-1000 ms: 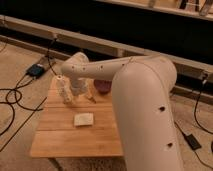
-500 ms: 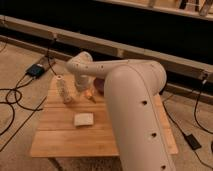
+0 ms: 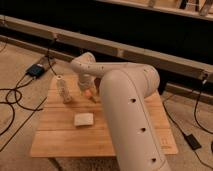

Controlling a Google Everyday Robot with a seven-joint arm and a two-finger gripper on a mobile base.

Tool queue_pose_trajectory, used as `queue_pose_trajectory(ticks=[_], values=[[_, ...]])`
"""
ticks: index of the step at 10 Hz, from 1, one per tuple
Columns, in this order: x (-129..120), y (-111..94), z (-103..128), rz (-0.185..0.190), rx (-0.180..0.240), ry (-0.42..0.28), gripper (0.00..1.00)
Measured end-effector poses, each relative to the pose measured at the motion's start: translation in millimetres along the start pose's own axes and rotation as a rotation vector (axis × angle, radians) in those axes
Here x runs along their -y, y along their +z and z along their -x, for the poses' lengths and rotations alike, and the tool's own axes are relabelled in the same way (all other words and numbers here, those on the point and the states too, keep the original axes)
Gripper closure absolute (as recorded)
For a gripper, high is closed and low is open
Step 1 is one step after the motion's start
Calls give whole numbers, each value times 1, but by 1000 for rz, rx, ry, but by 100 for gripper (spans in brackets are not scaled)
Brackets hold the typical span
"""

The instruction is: Place the pepper on the white sponge

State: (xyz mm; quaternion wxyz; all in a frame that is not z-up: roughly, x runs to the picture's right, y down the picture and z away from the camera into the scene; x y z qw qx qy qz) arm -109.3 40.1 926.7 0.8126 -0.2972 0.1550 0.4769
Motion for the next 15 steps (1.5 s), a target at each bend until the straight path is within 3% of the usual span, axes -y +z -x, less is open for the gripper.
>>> queue_pose_trajectory(ticks=[8, 12, 14, 15], values=[[7, 30, 21, 1, -36, -30, 36], [5, 34, 27, -1, -43, -33, 74], [4, 27, 29, 5, -34, -25, 95], [4, 18, 27, 7, -29, -15, 100]])
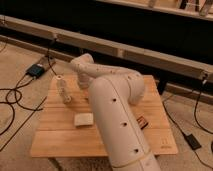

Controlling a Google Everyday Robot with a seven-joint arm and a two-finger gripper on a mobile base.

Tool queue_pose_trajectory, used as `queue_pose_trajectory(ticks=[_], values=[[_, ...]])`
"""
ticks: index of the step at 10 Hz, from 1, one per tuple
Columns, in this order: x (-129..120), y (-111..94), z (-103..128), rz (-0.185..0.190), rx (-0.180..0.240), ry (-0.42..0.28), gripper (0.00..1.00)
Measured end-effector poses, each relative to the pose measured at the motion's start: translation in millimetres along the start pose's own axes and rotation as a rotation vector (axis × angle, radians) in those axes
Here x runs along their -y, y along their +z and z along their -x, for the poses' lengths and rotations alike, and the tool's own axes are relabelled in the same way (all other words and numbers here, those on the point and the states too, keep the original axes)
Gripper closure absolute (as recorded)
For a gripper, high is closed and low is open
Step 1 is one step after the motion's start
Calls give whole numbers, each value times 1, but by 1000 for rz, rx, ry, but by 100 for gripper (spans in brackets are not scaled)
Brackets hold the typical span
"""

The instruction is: Place the pepper on the white sponge

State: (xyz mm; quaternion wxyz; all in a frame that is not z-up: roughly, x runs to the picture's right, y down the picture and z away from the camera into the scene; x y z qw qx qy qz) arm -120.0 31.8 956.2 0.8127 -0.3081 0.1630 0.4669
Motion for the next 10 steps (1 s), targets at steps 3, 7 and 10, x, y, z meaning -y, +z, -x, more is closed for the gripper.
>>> queue_pose_trajectory(ticks=[3, 7, 10], values=[[-10, -30, -18, 12, 13, 10, 100], [-39, -63, -67, 30, 9, -27, 100], [-54, -74, -101, 33, -10, -36, 100]])
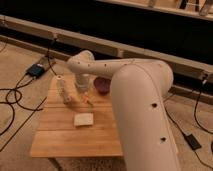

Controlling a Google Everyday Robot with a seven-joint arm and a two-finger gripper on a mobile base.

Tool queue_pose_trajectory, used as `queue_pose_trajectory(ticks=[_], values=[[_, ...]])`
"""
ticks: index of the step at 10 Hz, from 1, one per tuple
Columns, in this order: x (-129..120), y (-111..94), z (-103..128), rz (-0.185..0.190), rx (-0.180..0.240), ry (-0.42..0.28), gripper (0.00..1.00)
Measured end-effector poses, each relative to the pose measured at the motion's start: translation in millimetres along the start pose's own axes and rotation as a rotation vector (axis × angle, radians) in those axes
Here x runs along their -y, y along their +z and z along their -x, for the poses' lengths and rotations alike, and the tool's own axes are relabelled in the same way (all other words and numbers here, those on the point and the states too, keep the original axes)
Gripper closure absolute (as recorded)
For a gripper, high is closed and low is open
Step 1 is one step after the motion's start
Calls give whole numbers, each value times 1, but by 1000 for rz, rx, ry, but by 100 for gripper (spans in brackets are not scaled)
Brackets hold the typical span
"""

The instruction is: Place the pepper on the white sponge

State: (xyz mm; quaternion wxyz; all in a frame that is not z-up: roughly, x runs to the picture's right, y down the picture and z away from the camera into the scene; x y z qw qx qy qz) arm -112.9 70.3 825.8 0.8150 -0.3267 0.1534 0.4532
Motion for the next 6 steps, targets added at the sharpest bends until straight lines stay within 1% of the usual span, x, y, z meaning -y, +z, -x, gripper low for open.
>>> queue_pose_trajectory(ticks=[2, 5, 6], values=[[-9, -3, -20, 1, -14, -6, 100], [-27, -1, -51, -3, -54, -37, 100], [-31, 1, -58, -5, -64, -48, 100]])
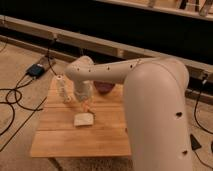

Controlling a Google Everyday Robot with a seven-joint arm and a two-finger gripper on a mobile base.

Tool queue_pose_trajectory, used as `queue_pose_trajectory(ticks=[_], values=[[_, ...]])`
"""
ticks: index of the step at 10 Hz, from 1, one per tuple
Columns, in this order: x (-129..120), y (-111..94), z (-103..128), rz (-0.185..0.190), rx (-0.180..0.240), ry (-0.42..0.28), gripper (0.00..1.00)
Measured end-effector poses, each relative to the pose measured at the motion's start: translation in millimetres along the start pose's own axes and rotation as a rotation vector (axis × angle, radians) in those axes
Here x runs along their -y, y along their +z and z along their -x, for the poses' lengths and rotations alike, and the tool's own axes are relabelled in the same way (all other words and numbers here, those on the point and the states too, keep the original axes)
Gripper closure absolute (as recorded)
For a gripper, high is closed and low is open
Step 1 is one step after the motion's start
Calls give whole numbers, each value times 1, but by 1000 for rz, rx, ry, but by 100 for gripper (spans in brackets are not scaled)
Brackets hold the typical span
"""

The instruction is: Place the pepper on the white sponge

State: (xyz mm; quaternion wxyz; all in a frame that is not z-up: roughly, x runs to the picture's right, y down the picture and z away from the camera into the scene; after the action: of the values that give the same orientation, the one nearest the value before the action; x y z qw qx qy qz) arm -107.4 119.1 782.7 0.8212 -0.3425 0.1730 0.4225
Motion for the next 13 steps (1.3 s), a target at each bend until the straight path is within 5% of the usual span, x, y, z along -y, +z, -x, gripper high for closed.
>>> queue_pose_trajectory(ticks=[7, 13], values=[[-23, 38, -33, -63, -69, -94, 100], [-19, 63, -18, -100, -73, -75, 100]])
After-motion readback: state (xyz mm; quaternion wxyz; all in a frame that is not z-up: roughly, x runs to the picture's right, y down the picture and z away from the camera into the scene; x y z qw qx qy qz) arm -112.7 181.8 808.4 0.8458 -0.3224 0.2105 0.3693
